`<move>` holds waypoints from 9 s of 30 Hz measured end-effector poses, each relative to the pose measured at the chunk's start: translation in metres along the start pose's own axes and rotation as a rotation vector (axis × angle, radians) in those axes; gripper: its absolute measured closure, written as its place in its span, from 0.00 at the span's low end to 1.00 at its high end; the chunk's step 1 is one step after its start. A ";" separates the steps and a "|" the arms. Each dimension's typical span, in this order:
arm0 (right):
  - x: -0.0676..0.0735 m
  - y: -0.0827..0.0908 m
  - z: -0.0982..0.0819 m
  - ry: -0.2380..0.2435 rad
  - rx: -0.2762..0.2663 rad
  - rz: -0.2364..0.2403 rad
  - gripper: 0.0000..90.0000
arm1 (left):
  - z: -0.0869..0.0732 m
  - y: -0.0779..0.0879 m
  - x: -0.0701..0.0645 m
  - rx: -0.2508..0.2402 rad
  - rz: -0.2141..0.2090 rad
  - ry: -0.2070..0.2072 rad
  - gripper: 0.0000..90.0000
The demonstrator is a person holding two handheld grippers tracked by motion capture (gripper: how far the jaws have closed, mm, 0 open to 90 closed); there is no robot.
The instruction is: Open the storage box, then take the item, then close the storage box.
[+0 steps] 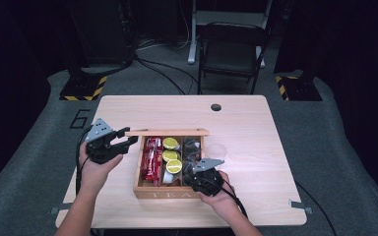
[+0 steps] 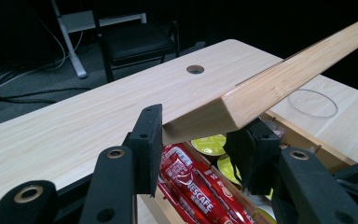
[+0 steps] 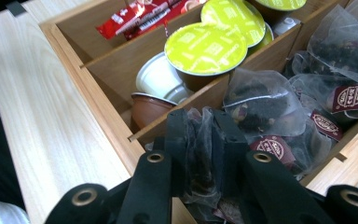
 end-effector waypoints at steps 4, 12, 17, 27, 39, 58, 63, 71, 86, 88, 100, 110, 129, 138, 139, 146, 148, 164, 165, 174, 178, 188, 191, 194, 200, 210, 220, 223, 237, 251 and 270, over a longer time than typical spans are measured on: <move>-0.001 0.002 0.002 -0.009 -0.020 0.007 0.88 | 0.000 0.000 0.000 0.000 0.000 0.000 0.63; -0.004 0.014 0.008 0.004 -0.049 -0.003 0.88 | 0.000 0.000 0.000 0.000 0.001 0.000 0.63; -0.004 0.022 0.015 0.001 -0.067 -0.007 0.88 | 0.000 0.000 0.000 0.002 0.000 -0.001 0.63; -0.004 0.034 0.021 0.014 -0.082 -0.017 0.88 | 0.000 0.000 0.000 0.002 0.000 -0.001 0.63; -0.021 0.055 0.025 0.001 -0.103 -0.067 0.88 | 0.000 0.000 0.000 0.000 0.000 0.000 0.63; -0.034 0.067 0.035 -0.006 -0.122 -0.084 0.88 | 0.000 0.000 0.000 -0.003 0.002 0.000 0.63; -0.044 0.070 0.035 -0.024 -0.123 -0.110 0.88 | 0.000 0.000 0.000 -0.001 0.000 0.000 0.63; -0.067 0.075 0.033 -0.060 -0.123 -0.162 0.89 | 0.000 0.000 0.000 -0.001 0.000 0.000 0.63; -0.092 0.069 0.022 -0.109 -0.087 -0.212 0.89 | 0.000 0.000 0.000 0.000 0.000 0.000 0.63; -0.095 0.066 0.020 -0.123 -0.077 -0.214 0.88 | 0.000 0.000 0.000 0.000 0.001 0.000 0.63; -0.102 0.057 0.016 -0.138 -0.048 -0.225 0.88 | 0.000 0.000 0.000 -0.001 0.003 -0.001 0.63; -0.104 0.053 0.013 -0.133 -0.033 -0.227 0.88 | 0.000 0.000 0.000 -0.001 0.004 0.000 0.63; -0.105 0.050 0.011 -0.143 -0.025 -0.238 0.80 | -0.001 0.000 -0.001 0.000 0.005 -0.001 0.63; -0.096 0.057 0.017 -0.121 -0.040 -0.246 0.79 | -0.001 0.000 -0.001 0.000 0.005 -0.001 0.63; -0.096 0.059 0.018 -0.106 -0.044 -0.249 0.78 | -0.001 0.000 -0.001 0.002 0.007 -0.001 0.63; -0.090 0.068 0.024 -0.093 -0.070 -0.254 0.77 | -0.001 0.000 -0.001 0.001 0.006 -0.002 0.63; -0.088 0.071 0.026 -0.097 -0.076 -0.252 0.77 | -0.001 0.000 -0.001 0.001 0.005 -0.002 0.63; -0.065 0.095 0.056 -0.031 -0.130 -0.268 0.61 | -0.001 0.001 -0.001 0.008 0.009 -0.004 0.63; -0.063 0.095 0.059 -0.023 -0.134 -0.269 0.60 | -0.001 0.001 -0.001 0.009 0.009 -0.005 0.63; -0.055 0.098 0.069 -0.008 -0.155 -0.270 0.60 | -0.001 0.001 -0.001 0.011 0.007 -0.005 0.63; -0.053 0.101 0.072 0.003 -0.167 -0.271 0.62 | -0.001 0.001 -0.001 0.015 0.005 -0.005 0.63; -0.054 0.105 0.078 -0.004 -0.170 -0.266 0.64 | 0.000 0.002 -0.002 0.008 0.007 0.011 0.62; -0.053 0.105 0.078 -0.006 -0.170 -0.272 0.64 | 0.002 0.002 -0.003 0.008 0.021 0.008 0.62; -0.054 0.106 0.079 0.006 -0.169 -0.271 0.64 | 0.003 0.004 -0.004 0.017 0.030 -0.001 0.62; -0.052 0.108 0.081 0.002 -0.167 -0.277 0.64 | 0.004 0.006 -0.004 0.030 0.021 0.003 0.62; -0.047 0.109 0.076 0.007 -0.164 -0.279 0.64 | 0.001 0.009 -0.007 0.056 0.021 -0.027 0.62; -0.045 0.109 0.071 -0.003 -0.169 -0.264 0.64 | -0.002 0.009 -0.008 0.055 0.013 -0.027 0.62; -0.045 0.110 0.070 0.002 -0.170 -0.260 0.65 | -0.002 0.009 -0.009 0.055 0.012 -0.027 0.62; -0.041 0.106 0.058 -0.006 -0.176 -0.228 0.63 | -0.016 0.012 -0.015 0.054 -0.002 -0.032 0.62; -0.037 0.103 0.051 -0.019 -0.171 -0.227 0.63 | -0.024 0.017 -0.017 0.054 -0.034 -0.031 0.61; -0.030 0.097 0.035 -0.018 -0.161 -0.199 0.62 | -0.039 0.018 -0.024 0.076 -0.046 -0.048 0.61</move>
Point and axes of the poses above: each handheld gripper's, and its own axes: y roughly backward along the jaws, z roughly out of its top, x roughly to its left, the point moved 4 cm from there along -y, roughly forward along the jaws, and after that the axes turned 14 degrees about x, right-handed, at the moved point
